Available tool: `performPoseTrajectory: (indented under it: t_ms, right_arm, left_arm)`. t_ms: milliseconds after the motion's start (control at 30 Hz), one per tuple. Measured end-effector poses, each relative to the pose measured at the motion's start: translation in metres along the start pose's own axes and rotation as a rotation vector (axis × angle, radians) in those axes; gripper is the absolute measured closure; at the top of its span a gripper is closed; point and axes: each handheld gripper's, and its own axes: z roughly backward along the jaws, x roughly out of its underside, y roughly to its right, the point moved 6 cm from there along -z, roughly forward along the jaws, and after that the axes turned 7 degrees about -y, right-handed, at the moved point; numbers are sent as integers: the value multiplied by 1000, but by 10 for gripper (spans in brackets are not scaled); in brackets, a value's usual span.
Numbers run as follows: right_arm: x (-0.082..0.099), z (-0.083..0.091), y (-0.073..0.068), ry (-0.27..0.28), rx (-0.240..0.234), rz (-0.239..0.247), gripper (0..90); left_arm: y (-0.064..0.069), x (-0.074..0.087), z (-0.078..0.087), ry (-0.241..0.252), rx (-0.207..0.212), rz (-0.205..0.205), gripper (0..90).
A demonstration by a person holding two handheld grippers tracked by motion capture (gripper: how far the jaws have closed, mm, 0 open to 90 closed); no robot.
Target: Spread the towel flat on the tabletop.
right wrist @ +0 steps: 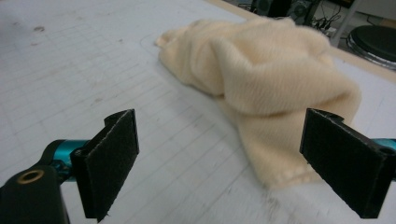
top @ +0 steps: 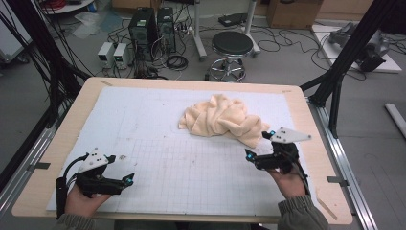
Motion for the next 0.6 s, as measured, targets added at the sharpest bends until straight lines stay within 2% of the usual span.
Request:
performPoseTrajectory:
  t_ms: [33, 167, 200, 300, 367, 467, 500, 600]
  right_arm:
    - [0, 0, 0, 0, 0, 0, 110]
    - [-26, -14, 10, 0, -15, -4, 110]
    - [-33, -21, 14, -13, -28, -7, 111]
    - [-48, -36, 20, -15, -27, -21, 112]
    - [-55, -46, 22, -21, -24, -11, 114]
    - [-60, -62, 24, -50, -37, 3, 169]
    - [-58, -74, 26, -79, -33, -1, 169]
    - [-55, -84, 28, -99, -30, -16, 169]
  left_arm:
    - [0, 0, 0, -2, 0, 0, 67]
    - [-1, 0, 0, 0, -3, -3, 67]
    - [-1, -1, 0, 1, -5, -4, 66]
    - [-2, -1, 0, 8, -6, 0, 67]
    - [-2, -1, 0, 8, -5, 5, 67]
    - [-2, -1, -1, 2, 2, 0, 67]
    - [-2, -1, -1, 2, 3, 3, 67]
    - [-2, -1, -2, 1, 7, 1, 66]
